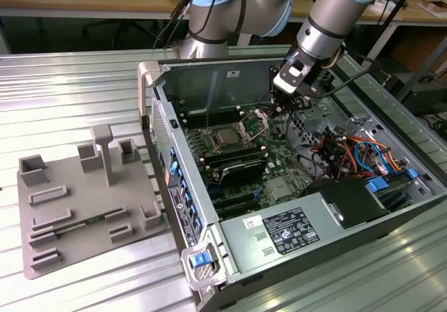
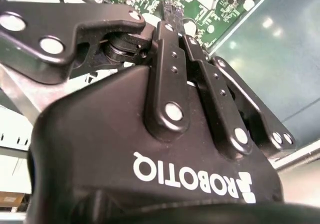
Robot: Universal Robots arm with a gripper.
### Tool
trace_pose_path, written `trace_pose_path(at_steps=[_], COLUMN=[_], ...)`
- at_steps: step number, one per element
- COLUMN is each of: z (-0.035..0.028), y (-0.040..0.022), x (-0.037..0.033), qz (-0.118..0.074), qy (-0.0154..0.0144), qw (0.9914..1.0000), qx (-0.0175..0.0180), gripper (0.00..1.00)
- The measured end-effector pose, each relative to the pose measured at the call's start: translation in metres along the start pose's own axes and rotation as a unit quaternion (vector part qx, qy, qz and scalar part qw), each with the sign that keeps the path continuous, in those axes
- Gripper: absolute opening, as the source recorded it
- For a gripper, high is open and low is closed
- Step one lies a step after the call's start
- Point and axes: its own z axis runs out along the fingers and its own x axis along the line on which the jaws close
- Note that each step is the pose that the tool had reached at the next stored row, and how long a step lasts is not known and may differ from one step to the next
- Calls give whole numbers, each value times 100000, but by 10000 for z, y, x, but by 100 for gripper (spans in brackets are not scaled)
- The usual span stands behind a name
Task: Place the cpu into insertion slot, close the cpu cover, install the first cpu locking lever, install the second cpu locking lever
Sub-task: 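Close the cpu cover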
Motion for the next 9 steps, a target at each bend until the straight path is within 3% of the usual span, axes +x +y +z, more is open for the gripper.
trace_pose_path(at_steps=[3, 9], z=[44, 59], y=[-40, -246], x=[1, 20], qz=[-8, -15], qy=[-1, -4], qw=[100000, 100000], qx=[14, -103], gripper=[11, 11])
